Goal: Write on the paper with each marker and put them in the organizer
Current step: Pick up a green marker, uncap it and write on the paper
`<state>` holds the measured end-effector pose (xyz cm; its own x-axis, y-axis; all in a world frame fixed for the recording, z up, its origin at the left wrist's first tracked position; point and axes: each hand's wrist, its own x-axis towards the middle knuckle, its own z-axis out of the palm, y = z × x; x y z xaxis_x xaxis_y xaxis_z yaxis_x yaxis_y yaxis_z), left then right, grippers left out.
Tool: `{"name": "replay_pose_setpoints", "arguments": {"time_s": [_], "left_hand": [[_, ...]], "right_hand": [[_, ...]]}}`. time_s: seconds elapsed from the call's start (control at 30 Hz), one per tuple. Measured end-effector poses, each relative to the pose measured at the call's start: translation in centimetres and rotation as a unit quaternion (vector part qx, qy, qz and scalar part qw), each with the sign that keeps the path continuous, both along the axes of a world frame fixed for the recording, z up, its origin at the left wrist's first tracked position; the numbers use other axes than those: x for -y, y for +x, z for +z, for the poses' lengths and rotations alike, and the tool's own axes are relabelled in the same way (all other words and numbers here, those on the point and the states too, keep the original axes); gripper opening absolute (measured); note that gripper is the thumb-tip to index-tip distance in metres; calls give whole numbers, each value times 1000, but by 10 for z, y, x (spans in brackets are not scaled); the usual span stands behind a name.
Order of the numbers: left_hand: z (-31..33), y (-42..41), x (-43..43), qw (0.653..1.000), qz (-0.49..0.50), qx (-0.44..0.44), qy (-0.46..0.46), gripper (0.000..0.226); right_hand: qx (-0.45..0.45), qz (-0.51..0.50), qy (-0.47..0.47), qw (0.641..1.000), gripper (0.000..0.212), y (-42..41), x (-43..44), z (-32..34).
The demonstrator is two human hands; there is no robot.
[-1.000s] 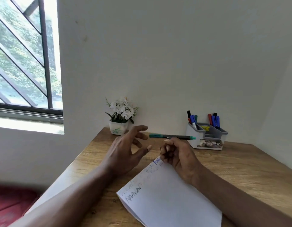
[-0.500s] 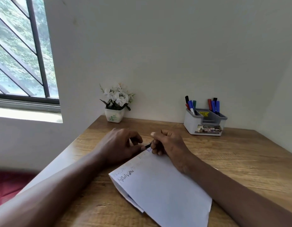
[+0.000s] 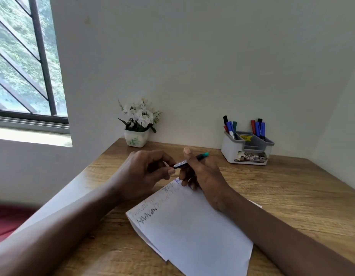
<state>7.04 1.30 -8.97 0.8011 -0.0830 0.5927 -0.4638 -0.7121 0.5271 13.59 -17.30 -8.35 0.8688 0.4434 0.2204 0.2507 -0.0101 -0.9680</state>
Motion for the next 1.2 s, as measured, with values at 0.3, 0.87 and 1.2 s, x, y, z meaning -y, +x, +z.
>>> {"name": "replay_pose_setpoints", "arguments": {"time_s": [0.3, 0.87, 1.2], "left_hand": [[2, 1, -3, 973, -127, -146, -127, 25], [-6, 12, -38, 988, 117, -90, 45, 12], [-3, 9, -18, 956, 158, -221, 109, 100]], "right_hand": [[-85, 25, 51, 995, 41, 9, 2, -3], [-135, -9, 165, 977, 13, 16, 4, -4], [-188, 36, 197, 962, 31, 15, 8, -2]]}}
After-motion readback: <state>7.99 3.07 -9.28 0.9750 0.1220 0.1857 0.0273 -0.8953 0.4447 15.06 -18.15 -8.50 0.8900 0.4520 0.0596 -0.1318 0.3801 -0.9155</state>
